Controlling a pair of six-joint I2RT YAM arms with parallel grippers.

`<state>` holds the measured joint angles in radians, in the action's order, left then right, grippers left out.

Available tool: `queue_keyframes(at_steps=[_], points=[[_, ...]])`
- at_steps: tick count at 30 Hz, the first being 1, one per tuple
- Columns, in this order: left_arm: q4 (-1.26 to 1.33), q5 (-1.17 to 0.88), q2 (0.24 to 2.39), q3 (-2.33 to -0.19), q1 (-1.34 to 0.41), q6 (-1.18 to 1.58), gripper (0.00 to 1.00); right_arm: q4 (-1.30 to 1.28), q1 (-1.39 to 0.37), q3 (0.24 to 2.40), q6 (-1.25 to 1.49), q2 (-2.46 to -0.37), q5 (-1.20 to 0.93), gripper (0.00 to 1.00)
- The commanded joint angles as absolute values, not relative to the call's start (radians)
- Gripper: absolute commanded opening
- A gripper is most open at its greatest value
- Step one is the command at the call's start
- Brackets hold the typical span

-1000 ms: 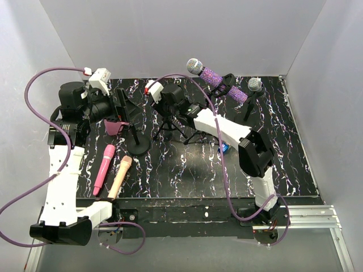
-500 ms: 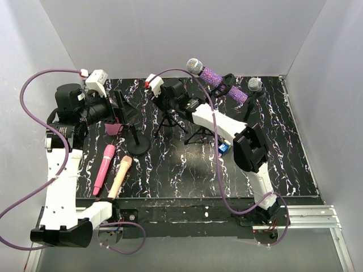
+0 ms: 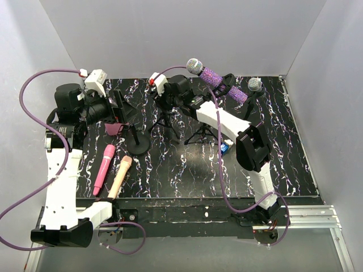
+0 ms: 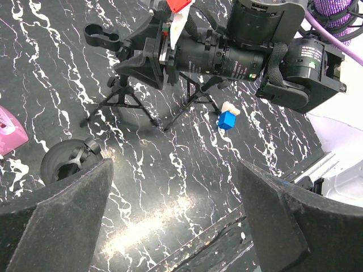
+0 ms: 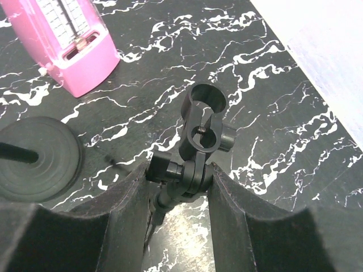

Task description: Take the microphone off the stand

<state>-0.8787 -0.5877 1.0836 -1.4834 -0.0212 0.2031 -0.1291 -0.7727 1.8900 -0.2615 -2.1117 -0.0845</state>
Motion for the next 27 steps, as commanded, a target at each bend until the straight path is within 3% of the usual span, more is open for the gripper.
queue_keyframes(at_steps=[1, 3, 5, 9, 15, 17, 21, 27], points=[[-0.870, -0.604, 1.066, -1.509, -0.014, 0.201, 0.90, -0.127, -0.773, 1.899, -0.232, -2.033, -0.140, 0.37], [-0.864, -0.607, 1.065, -1.509, -0.012, 0.202, 0.90, -0.133, -0.773, 1.888, -0.233, -2.011, -0.141, 0.48], [-0.856, -0.610, 1.065, -1.509, -0.012, 0.206, 0.90, -0.143, -0.775, 1.876, -0.229, -1.984, -0.153, 0.68], [-0.836, -0.630, 1.066, -1.505, -0.012, 0.219, 0.90, -0.161, -0.779, 1.839, -0.222, -1.910, -0.189, 0.81], [-0.749, -0.722, 1.074, -1.511, -0.012, 0.225, 0.90, -0.276, -0.814, 1.772, -0.239, -1.749, -0.348, 0.85], [-0.674, -0.773, 1.071, -1.500, -0.014, 0.241, 0.90, -0.330, -0.828, 1.702, -0.316, -1.665, -0.493, 0.85], [-0.563, -0.836, 1.095, -1.494, -0.032, 0.285, 0.91, -0.325, -0.874, 1.521, -0.377, -1.508, -0.567, 0.86], [-0.566, -0.825, 1.120, -1.489, -0.069, 0.278, 0.91, -0.356, -0.885, 1.511, -0.400, -1.541, -0.598, 0.82]])
